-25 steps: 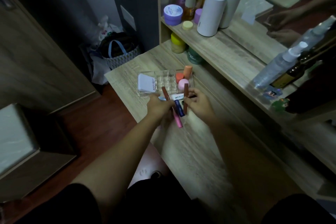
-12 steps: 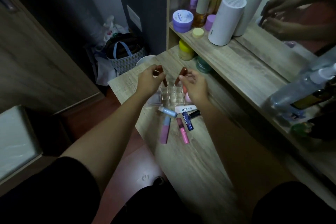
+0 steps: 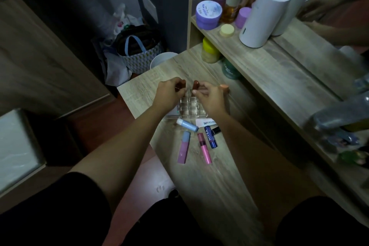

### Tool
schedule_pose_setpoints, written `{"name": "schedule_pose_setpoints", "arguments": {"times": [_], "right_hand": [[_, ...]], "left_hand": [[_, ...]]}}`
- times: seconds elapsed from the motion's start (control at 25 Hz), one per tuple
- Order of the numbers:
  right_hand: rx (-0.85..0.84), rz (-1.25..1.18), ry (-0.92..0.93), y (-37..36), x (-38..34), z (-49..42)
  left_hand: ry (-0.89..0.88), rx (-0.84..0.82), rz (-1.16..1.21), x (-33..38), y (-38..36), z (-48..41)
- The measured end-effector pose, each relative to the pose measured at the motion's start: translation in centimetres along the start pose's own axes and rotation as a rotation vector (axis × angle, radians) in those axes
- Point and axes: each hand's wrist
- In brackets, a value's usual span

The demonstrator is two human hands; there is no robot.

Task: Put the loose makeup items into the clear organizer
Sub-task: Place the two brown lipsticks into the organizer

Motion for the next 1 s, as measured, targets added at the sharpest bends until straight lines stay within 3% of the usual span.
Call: {"name": "schedule_pose_setpoints", "arguments": {"times": [0.44, 0.8, 1.0], "right_hand": [[-0.087, 0.036, -0.012, 1.0, -0.3, 0.0], [0.001, 0.099, 0.102, 2.9, -0.6, 3.1], [0.072, 0.324, 0.088, 3.0, 3.2, 9.4]], "left_hand": [[0.056, -0.048, -0.015, 0.1, 0.8, 0.3], [0.114, 0.002, -0.031, 1.0, 1.7, 3.0], [0.152, 0.009, -0.096, 0.8, -0.8, 8.5]]}}
Point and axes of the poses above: each hand's wrist, its own z-axis away from the middle knuckle, its own y-axis out of the back of the hand, x = y × z, and after that the axes turned 3 degrees about z, right-handed
